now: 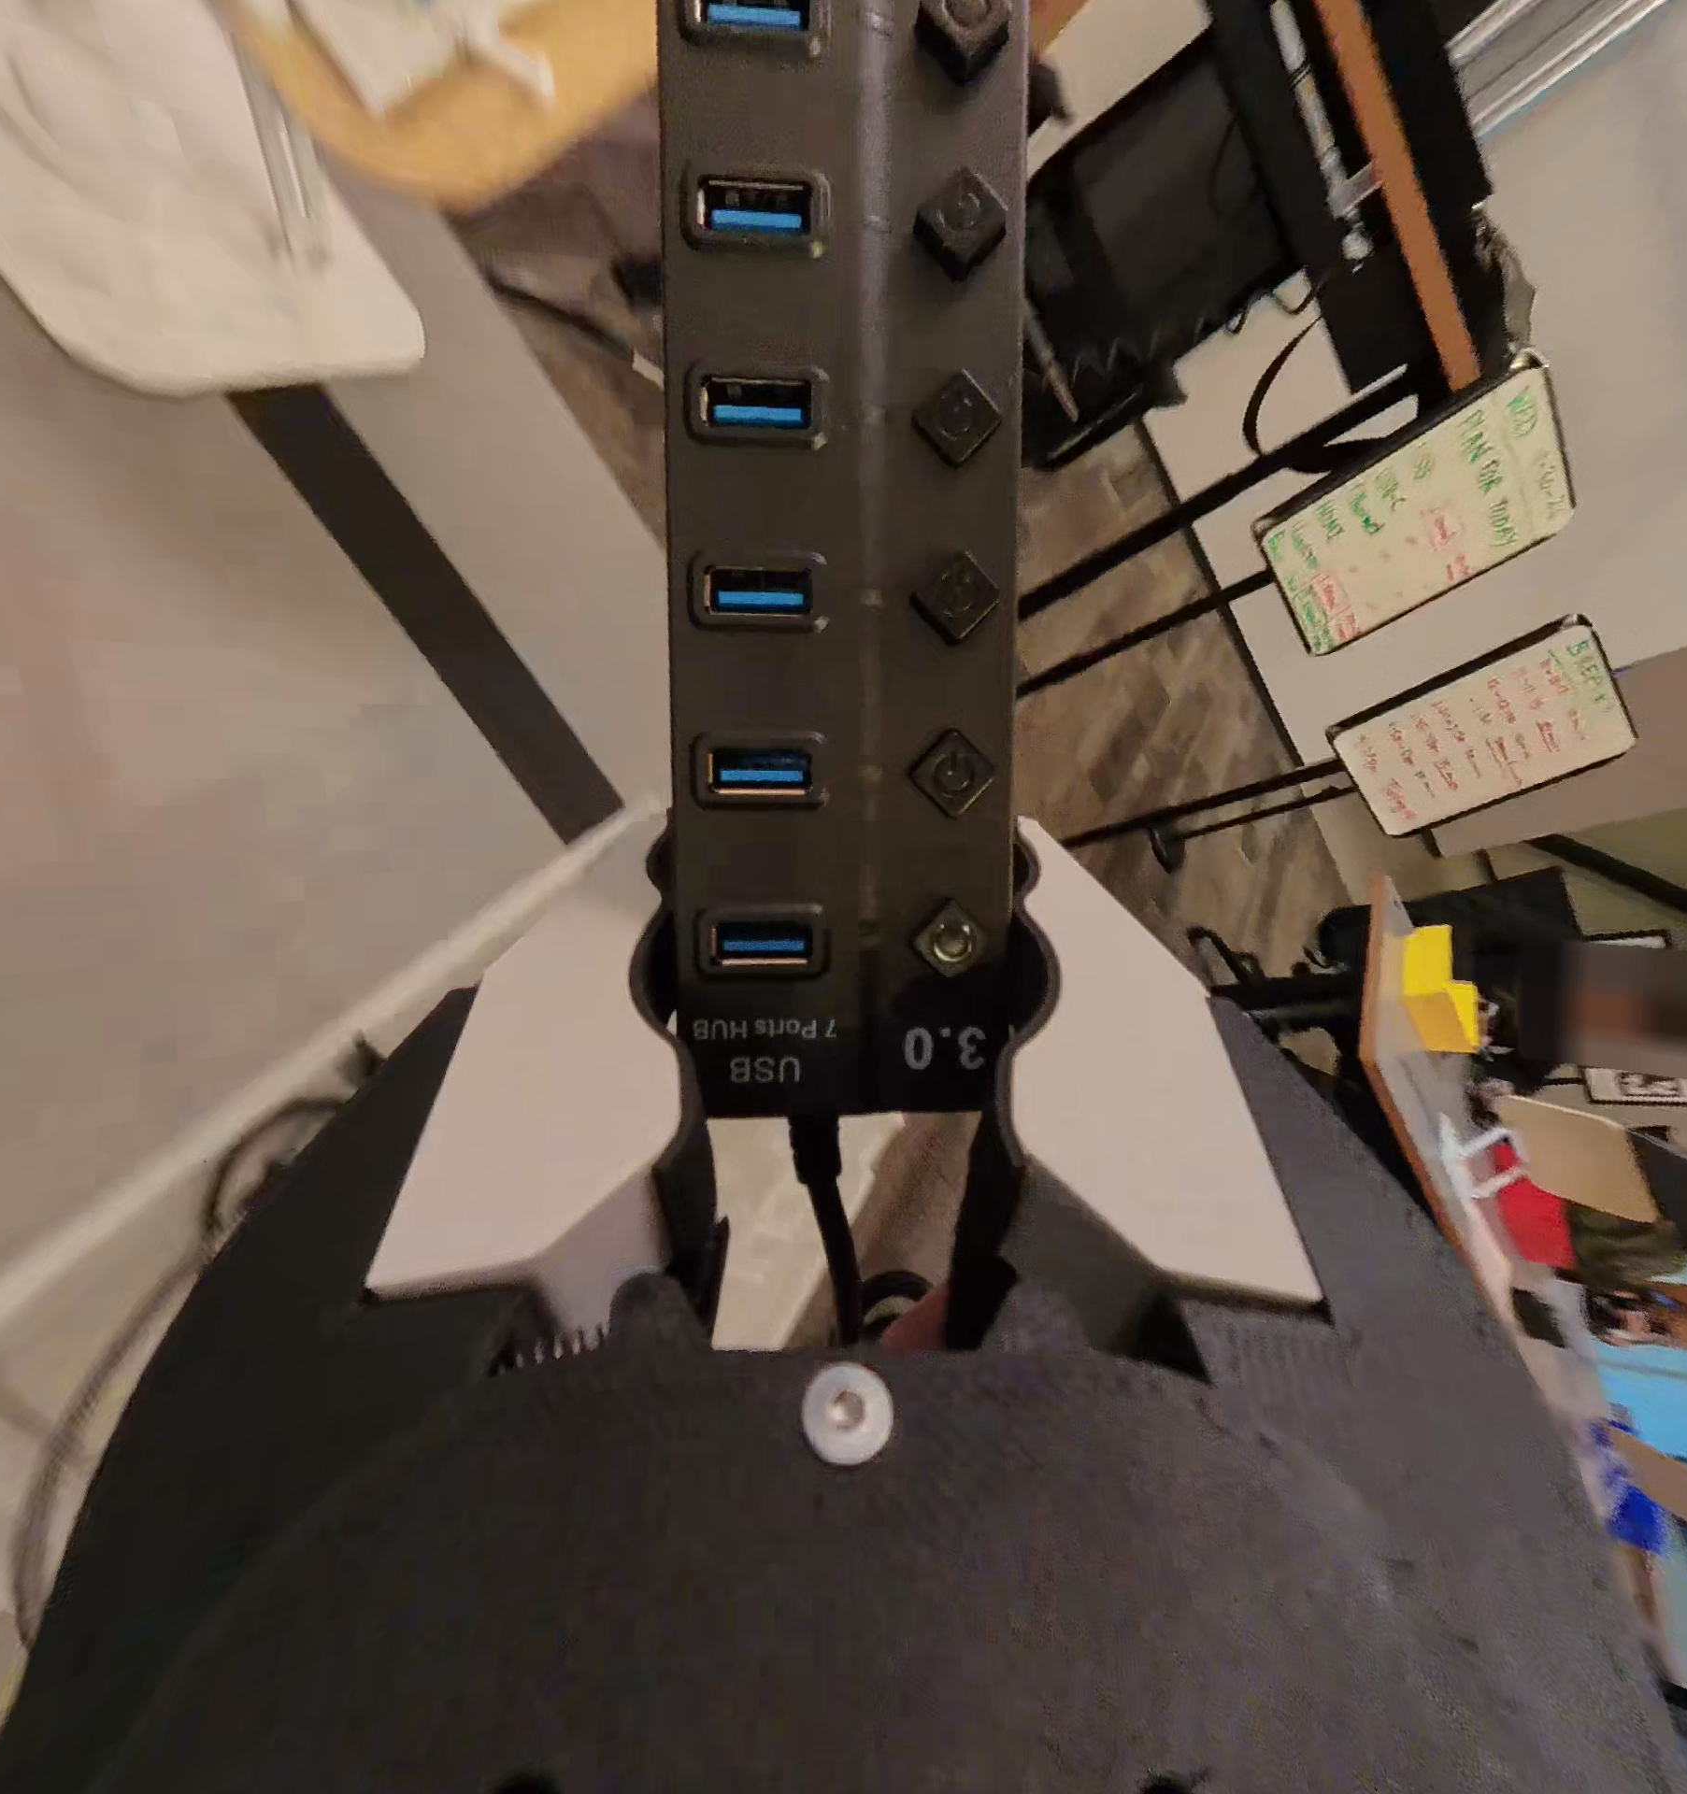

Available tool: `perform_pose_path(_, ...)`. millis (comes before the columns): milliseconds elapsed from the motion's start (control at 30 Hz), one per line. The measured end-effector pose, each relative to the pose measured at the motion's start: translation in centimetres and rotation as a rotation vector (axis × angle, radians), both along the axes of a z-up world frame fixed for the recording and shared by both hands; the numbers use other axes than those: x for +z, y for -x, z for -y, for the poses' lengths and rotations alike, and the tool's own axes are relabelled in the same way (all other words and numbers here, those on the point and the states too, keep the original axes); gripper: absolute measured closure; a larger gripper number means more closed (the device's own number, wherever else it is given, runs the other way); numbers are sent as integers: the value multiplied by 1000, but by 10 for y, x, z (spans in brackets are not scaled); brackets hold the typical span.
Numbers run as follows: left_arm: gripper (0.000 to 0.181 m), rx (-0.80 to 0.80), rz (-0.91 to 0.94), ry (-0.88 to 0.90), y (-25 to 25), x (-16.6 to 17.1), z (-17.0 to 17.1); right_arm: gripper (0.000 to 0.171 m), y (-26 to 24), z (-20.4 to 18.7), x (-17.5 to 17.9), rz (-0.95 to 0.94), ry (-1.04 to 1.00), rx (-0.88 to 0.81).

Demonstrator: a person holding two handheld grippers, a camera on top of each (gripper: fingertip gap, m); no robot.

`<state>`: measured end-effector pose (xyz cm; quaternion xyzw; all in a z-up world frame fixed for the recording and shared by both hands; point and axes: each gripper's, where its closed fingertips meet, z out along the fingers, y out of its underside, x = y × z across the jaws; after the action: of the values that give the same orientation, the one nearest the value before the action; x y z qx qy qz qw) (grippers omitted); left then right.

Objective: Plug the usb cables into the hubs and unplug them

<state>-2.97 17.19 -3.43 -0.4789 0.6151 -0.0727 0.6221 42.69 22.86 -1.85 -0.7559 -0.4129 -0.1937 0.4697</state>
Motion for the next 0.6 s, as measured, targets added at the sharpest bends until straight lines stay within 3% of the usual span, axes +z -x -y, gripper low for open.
perform_pose_path(367,105,-1,15,12,3,-1,-2,109,-92,31,-81,599,355,12)
perform_pose_path(600,105,3,-13,18,0,-10,-5,109,-110,27,-136,778,556,51)
